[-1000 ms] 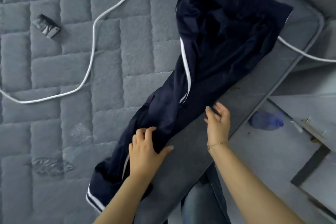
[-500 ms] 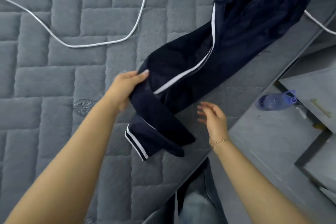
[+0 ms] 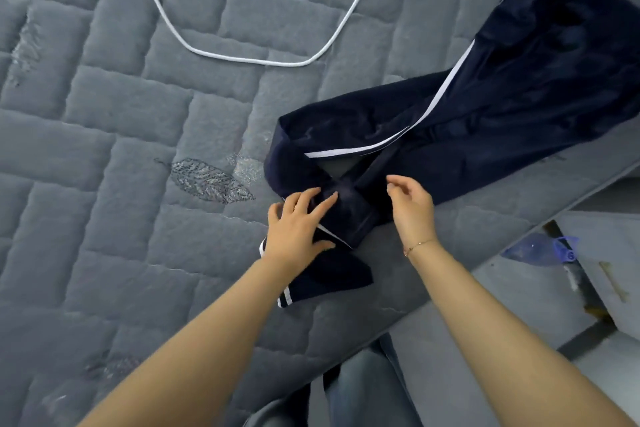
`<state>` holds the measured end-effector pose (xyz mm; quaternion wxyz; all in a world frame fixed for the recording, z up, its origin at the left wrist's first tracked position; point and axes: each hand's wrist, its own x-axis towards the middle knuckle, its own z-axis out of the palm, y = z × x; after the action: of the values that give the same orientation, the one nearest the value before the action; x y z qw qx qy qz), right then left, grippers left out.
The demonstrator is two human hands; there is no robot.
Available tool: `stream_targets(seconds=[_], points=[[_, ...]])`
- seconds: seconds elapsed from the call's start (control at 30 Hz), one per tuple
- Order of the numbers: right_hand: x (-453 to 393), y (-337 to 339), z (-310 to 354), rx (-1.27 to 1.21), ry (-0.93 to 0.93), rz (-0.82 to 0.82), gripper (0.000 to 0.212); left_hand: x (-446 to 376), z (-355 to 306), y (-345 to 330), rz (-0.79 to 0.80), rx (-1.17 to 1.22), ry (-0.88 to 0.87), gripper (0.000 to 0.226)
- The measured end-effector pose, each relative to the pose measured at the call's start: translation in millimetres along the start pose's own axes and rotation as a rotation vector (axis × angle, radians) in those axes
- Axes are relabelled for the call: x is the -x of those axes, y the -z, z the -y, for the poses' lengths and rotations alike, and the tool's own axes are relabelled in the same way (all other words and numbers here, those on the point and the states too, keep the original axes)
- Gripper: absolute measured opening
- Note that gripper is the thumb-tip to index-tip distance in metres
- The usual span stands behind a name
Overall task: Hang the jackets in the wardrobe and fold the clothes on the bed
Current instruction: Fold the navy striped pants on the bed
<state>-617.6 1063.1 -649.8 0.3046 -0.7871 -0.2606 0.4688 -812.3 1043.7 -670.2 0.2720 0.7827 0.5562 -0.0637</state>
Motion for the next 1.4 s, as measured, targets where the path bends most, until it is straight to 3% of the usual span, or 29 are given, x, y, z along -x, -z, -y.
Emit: stream_targets(seconds=[0.07, 0.2, 0.3, 0.37, 0.43, 0.5, 0.57, 0.67, 0.73, 0.8, 0.87, 0.93, 1.0, 1.07, 1.1, 1.23, 1.4], points=[[-14.0, 4.1, 9.1, 0.087, 0.111, -0.013, 0.023, -10.0, 0.8, -7.9, -0.045, 0.015, 0.081, 0.066], [-43.5, 5.8, 27.8, 0.437, 0.526, 0.083, 0.030, -28.1, 5.6, 2.2, -0.207, 0.303, 0.213, 0.027], [-63.5, 3.8, 37.0, 0.834, 0.780, 0.173, 0.046, -18.0, 21.4, 23.1, -0.390, 1.002, 0.495, 0.013], [-76.4, 2.1, 45.0, 1.035, 0.836, 0.281, 0.047, -2.2, 38.5, 42.2, -0.594, 1.451, 0.766, 0.014], [-87.6, -0.2, 58.2, 1.143, 0.859, 0.378, 0.035, 13.8, 61.9, 58.6, -0.802, 1.758, 0.941, 0.020], [-97.7, -3.3, 78.1, 1.183, 0.866, 0.496, 0.024, 27.8, 85.5, 73.2, -0.968, 1.937, 0.973, 0.028], [-107.8, -8.7, 104.9, 1.133, 0.729, 0.713, 0.018, 35.9, 101.6, 85.4, -1.055, 1.931, 1.053, 0.028], [-117.3, -21.4, 142.4, 1.056, 0.315, 1.072, 0.017, 39.1, 117.7, 95.5, -1.134, 1.889, 1.185, 0.025], [-119.3, -31.0, 152.2, 1.030, 0.171, 1.110, 0.020, 39.8, 128.5, 92.8, -1.092, 1.908, 1.240, 0.043], [-116.6, -42.8, 148.0, 1.105, 0.302, 1.020, 0.025, 45.2, 130.8, 84.7, -0.949, 1.743, 1.354, 0.089], [-107.1, -54.6, 133.4, 1.293, 0.621, 0.943, 0.032, 52.8, 122.0, 73.4, -0.805, 1.176, 1.370, 0.113], [-94.5, -61.1, 112.5, 1.405, 0.861, 0.859, 0.036, 55.7, 112.0, 60.4, -0.715, 0.617, 1.075, 0.098], [-86.9, -64.0, 94.1, 1.455, 1.000, 0.742, 0.033, 49.5, 112.9, 49.2, -0.490, 0.319, 0.737, 0.077], [-84.0, -64.8, 82.5, 1.448, 1.052, 0.648, 0.023, 43.1, 119.1, 37.6, -0.225, 0.207, 0.602, 0.072], [-83.0, -64.1, 79.8, 1.412, 1.061, 0.621, 0.017, 40.8, 122.4, 34.6, -0.168, 0.186, 0.592, 0.069], [-82.6, -56.4, 92.2, 1.154, 1.090, 0.555, 0.010, 38.3, 137.0, 44.0, -0.350, 0.151, 0.509, 0.017], [-95.6, -72.6, 154.5, 0.983, 1.134, 0.437, 0.011, 38.5, 160.3, 107.0, -0.197, 0.464, 0.445, 0.014]])
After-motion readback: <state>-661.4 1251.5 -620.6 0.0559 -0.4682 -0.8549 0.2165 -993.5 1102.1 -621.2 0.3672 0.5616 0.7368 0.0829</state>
